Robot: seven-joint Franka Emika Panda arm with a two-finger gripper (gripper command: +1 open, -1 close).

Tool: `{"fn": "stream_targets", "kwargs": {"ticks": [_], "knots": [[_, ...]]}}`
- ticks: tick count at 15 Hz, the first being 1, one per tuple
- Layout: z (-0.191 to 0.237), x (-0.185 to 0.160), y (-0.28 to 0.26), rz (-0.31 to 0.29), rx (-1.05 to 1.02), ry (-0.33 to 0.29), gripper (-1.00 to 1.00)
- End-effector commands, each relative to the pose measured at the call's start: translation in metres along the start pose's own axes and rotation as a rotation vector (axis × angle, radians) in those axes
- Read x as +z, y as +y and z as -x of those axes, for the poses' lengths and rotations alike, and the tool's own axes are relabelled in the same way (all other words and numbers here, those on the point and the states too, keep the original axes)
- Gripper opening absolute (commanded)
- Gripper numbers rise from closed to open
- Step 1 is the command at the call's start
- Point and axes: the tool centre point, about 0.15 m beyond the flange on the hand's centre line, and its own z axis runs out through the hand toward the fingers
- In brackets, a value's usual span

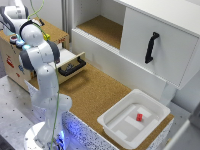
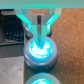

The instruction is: Switch off the blue light

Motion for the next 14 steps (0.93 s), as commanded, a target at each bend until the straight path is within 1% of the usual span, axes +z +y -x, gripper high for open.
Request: {"fn": "stream_targets", "kwargs": {"ticks": [1, 3, 4, 6, 9, 11, 14], "knots": [[-0.001, -0.061, 0.01, 0.05, 0.036, -0.023, -1.0], [-0.001, -0.065, 0.012, 0.06, 0.039, -0.037, -1.0], [-0.001, -0.068, 0.012, 0.066, 0.034, -0.041, 1.0], [-0.002, -0.072, 0.011, 0.065, 0.006, -0.041, 1.0], [-0.001, -0.08, 0.012, 0.06, 0.002, 0.009, 1.0], [-0.001, -0.084, 0.006, 0.036, -0.03, 0.047, 1.0], [0.003, -0.08, 0.002, 0.014, -0.067, 0.066, 1.0]]}}
